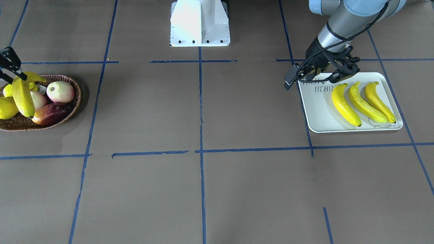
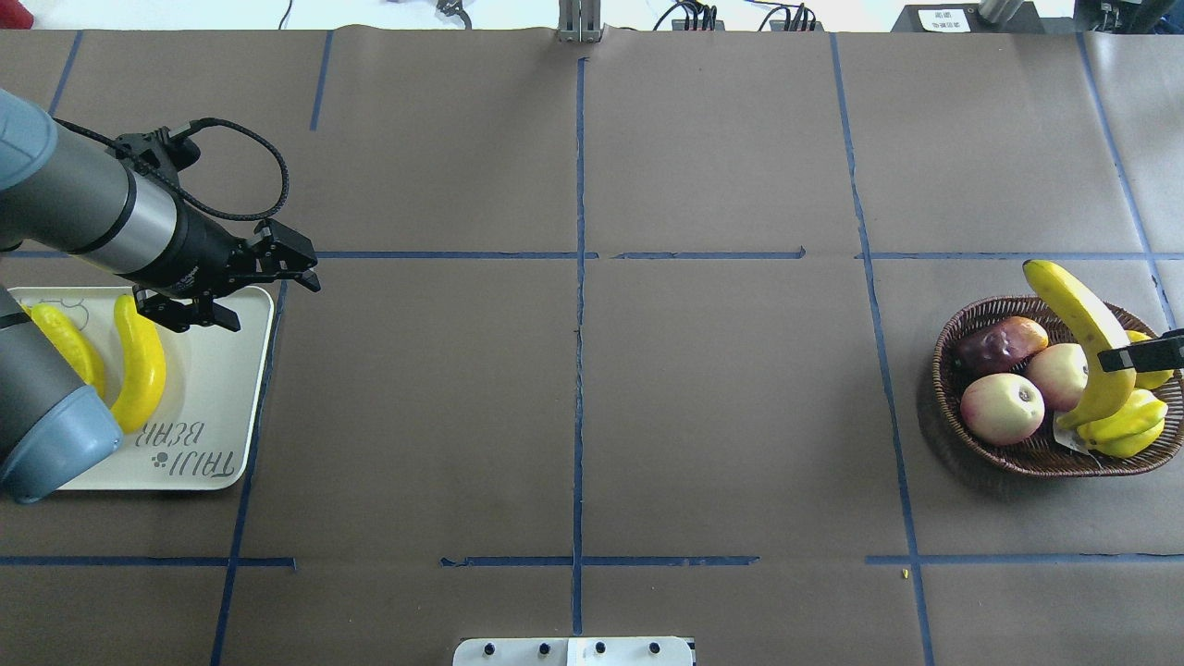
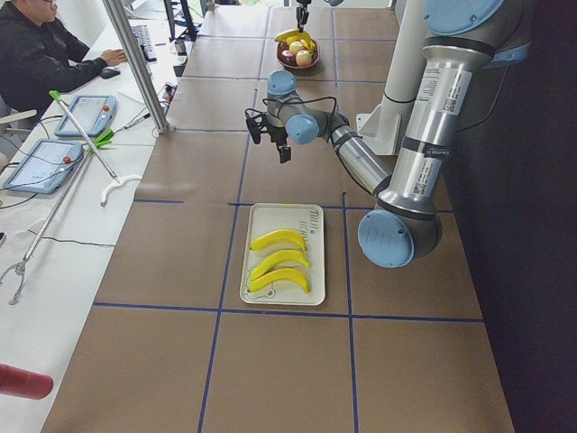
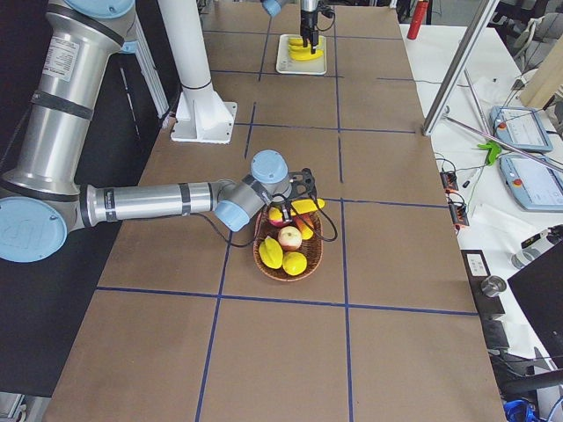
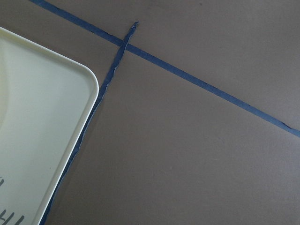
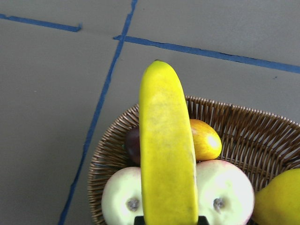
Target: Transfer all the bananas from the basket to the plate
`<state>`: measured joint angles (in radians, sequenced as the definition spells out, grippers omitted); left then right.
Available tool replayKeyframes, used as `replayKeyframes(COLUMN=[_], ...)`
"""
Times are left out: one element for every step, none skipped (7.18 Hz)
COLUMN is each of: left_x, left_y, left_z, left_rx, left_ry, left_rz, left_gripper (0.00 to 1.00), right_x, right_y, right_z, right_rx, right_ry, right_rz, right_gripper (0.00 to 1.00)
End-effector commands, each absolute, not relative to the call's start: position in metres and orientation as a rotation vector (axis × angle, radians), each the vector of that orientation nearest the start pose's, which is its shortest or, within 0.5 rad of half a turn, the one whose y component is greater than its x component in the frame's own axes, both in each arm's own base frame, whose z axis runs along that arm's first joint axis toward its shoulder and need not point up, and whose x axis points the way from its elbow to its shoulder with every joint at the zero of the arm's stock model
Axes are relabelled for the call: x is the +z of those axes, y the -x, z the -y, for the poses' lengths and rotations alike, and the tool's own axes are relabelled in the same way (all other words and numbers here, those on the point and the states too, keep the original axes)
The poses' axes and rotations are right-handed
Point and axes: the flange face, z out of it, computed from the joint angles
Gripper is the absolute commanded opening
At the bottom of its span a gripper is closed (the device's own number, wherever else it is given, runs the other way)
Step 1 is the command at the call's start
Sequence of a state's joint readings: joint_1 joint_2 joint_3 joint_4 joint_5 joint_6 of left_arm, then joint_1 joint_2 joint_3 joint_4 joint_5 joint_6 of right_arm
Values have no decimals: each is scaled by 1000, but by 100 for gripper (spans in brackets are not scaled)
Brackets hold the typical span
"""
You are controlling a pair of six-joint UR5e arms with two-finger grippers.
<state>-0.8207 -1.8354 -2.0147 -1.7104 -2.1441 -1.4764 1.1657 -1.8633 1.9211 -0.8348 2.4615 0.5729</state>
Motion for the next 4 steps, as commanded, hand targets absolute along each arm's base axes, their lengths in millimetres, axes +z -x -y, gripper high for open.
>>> replayKeyframes(left_x=[266, 236, 205, 184], left_y=[-328, -345, -365, -371], left_z=[444, 439, 431, 429], left_rx=[-441, -448, -437, -437], left_ry=[142, 129, 99, 94], left_rz=[-1026, -1062, -1102, -1159], left_gripper=[100, 100, 100, 100], right_x=[473, 419, 359, 302], right_y=[100, 117, 158, 206], right_z=[398, 434, 454, 462], right_rx=[-182, -76, -35, 12], right_ry=[-202, -171, -110, -95], right_rz=[1241, 1298, 1362, 1401], right_gripper=[0, 0, 0, 0])
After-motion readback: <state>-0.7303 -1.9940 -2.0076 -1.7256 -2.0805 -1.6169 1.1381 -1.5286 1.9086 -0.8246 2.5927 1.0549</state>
